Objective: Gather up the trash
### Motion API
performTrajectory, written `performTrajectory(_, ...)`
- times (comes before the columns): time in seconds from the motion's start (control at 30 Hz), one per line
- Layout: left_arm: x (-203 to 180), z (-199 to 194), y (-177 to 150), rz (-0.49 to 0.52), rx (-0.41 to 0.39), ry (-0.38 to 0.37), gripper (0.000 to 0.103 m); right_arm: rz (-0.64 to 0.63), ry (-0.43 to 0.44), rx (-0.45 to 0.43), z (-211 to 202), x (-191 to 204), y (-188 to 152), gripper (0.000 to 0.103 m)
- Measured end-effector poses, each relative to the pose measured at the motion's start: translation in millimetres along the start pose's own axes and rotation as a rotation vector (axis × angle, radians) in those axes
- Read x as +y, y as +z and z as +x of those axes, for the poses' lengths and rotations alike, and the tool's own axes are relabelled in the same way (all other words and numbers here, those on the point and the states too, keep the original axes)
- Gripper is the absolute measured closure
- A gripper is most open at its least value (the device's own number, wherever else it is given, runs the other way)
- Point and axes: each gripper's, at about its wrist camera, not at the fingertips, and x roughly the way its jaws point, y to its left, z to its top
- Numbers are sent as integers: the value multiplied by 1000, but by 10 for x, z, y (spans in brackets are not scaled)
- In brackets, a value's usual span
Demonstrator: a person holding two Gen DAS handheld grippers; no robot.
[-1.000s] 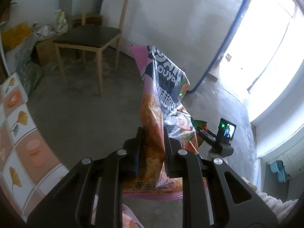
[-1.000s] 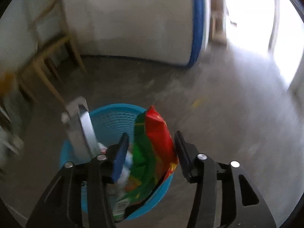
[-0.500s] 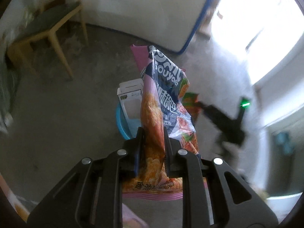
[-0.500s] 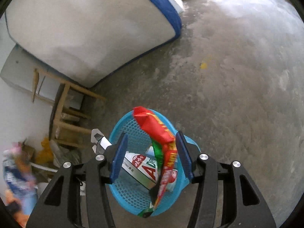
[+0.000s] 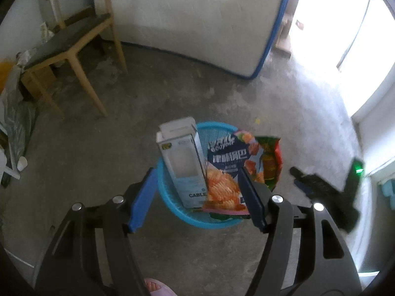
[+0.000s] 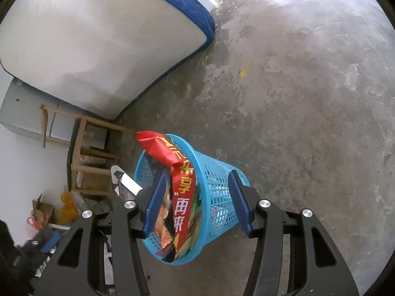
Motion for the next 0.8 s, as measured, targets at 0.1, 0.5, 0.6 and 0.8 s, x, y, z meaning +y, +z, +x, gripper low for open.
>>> performTrajectory(0.1,137,-459,32,-21,-49,-28,37,-19,18,-5,-47,132,-14,52)
performTrajectory(0.5,600,-2667,-1026,-94,-278,-11,20,-354,69,-36,-1203,858,-632,52)
performTrajectory(0.6,681,-2979,-1438,-173,-306,22,20,-510,63,-27,-1571,1105,-969,50)
performTrajectory(0.8,931,-3329,-2229,-407,-330,67,19,-843,71,13,-2114,1736,-1737,41)
